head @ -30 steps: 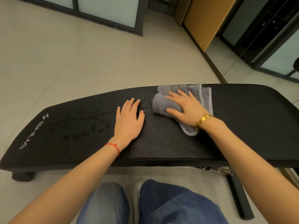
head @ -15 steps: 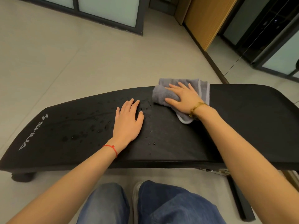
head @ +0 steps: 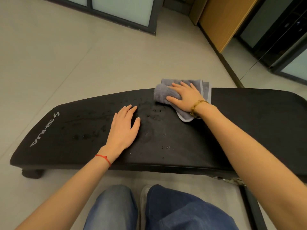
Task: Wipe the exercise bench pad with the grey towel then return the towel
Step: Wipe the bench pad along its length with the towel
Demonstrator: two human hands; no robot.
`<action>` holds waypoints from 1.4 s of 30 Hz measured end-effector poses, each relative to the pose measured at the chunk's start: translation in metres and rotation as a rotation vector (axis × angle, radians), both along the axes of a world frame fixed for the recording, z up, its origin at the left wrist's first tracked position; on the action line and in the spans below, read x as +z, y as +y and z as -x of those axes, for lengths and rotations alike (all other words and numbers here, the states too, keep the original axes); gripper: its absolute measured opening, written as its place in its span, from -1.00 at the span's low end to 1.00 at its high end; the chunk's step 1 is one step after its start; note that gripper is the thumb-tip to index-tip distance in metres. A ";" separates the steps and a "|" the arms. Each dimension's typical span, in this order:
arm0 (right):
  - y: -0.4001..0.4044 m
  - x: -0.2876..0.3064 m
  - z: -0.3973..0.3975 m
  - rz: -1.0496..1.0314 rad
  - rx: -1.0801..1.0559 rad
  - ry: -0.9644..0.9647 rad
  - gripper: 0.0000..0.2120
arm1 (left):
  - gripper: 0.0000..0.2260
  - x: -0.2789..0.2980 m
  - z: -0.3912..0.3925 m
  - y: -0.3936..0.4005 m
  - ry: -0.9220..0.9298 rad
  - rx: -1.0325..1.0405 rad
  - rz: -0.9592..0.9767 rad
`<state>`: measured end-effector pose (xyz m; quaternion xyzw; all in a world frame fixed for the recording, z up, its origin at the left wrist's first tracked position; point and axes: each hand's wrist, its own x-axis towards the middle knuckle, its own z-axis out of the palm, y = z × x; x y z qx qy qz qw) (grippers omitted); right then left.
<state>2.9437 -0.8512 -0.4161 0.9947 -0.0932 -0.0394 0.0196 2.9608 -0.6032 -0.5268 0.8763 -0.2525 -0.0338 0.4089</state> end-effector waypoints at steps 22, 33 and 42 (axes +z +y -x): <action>0.071 0.000 0.136 -0.077 0.374 -0.017 -0.43 | -0.55 -0.005 0.000 -0.001 -0.022 0.004 0.010; 0.023 -0.003 0.037 0.042 0.024 -0.038 -0.40 | -0.55 -0.004 0.000 -0.001 -0.015 0.012 0.021; 0.071 0.008 0.158 -0.067 0.315 0.010 -0.42 | -0.55 -0.006 -0.002 -0.001 -0.006 0.004 0.028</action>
